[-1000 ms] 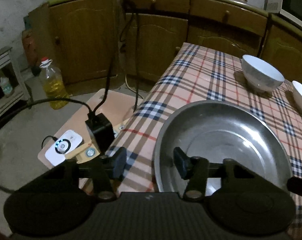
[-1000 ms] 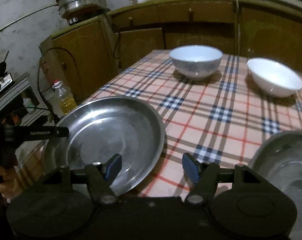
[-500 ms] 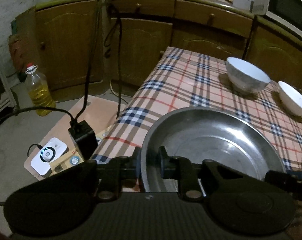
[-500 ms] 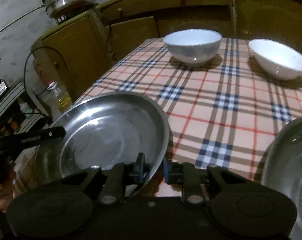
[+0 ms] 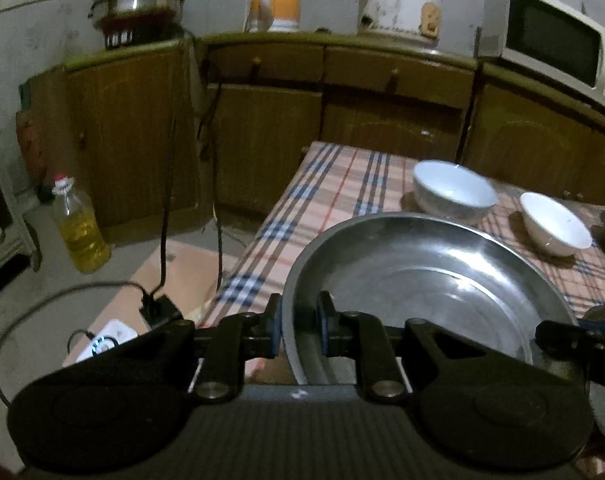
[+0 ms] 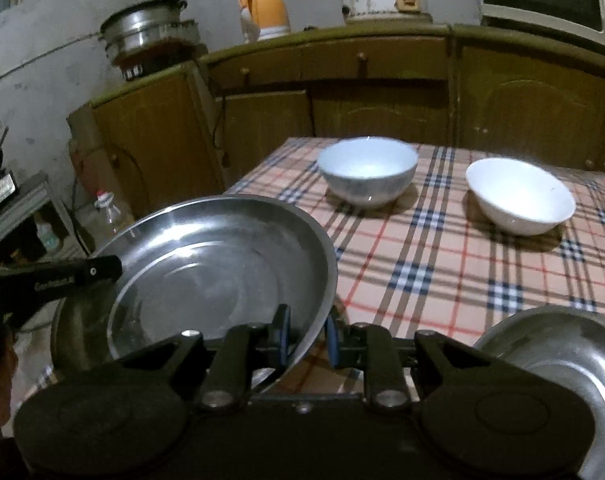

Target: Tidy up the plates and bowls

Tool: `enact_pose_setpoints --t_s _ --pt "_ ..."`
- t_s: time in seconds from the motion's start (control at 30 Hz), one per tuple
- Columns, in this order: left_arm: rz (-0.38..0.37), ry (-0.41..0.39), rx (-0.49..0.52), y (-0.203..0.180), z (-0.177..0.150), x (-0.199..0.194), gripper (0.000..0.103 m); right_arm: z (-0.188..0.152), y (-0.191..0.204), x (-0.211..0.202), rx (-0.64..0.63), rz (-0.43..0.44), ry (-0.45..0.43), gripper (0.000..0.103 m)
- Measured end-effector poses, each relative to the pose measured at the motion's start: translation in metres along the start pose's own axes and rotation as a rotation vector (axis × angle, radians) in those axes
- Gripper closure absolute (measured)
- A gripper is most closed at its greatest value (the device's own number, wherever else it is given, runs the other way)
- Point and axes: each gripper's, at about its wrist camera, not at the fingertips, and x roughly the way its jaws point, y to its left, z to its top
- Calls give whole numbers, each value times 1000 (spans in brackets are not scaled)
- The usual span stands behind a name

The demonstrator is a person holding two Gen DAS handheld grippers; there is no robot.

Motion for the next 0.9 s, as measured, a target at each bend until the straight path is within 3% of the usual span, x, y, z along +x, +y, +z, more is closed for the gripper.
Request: enact_pose_setpoints --t_s 0.27,0.9 --pt "-25 -48 27 -25 13 -24 85 13 -13 -39 1 -25 -64 78" --pt "-163 -102 80 -104 21 -60 84 18 -74 -127 59 -145 -191 78"
